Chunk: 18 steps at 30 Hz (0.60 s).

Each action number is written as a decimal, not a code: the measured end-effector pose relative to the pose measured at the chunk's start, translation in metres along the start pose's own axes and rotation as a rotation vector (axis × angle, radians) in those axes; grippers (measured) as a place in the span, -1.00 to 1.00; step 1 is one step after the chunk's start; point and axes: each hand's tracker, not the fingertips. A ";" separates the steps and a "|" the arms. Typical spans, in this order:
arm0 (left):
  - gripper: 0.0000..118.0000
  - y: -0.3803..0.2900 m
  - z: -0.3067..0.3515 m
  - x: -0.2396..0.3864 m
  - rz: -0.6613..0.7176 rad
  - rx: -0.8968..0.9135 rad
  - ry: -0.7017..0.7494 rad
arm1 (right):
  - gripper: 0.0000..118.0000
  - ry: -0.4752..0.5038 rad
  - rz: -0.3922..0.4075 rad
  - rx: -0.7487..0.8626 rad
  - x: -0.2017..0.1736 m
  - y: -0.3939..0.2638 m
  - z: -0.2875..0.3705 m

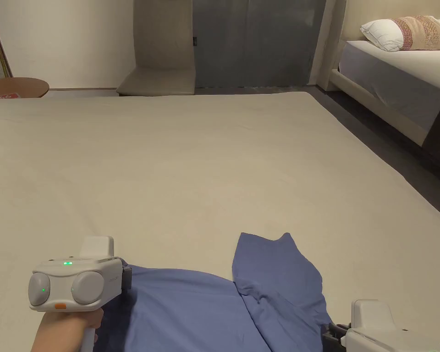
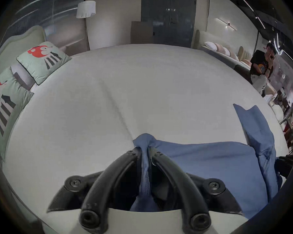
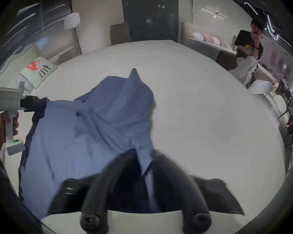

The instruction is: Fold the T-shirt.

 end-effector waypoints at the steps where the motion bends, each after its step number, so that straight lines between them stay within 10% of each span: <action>1: -0.96 0.000 0.002 0.000 0.001 0.002 -0.001 | -0.81 0.018 0.006 0.019 -0.001 -0.002 0.005; 18: -0.98 0.019 0.197 -0.076 0.206 0.362 -0.030 | -0.86 -0.086 -0.096 0.511 0.054 0.051 0.192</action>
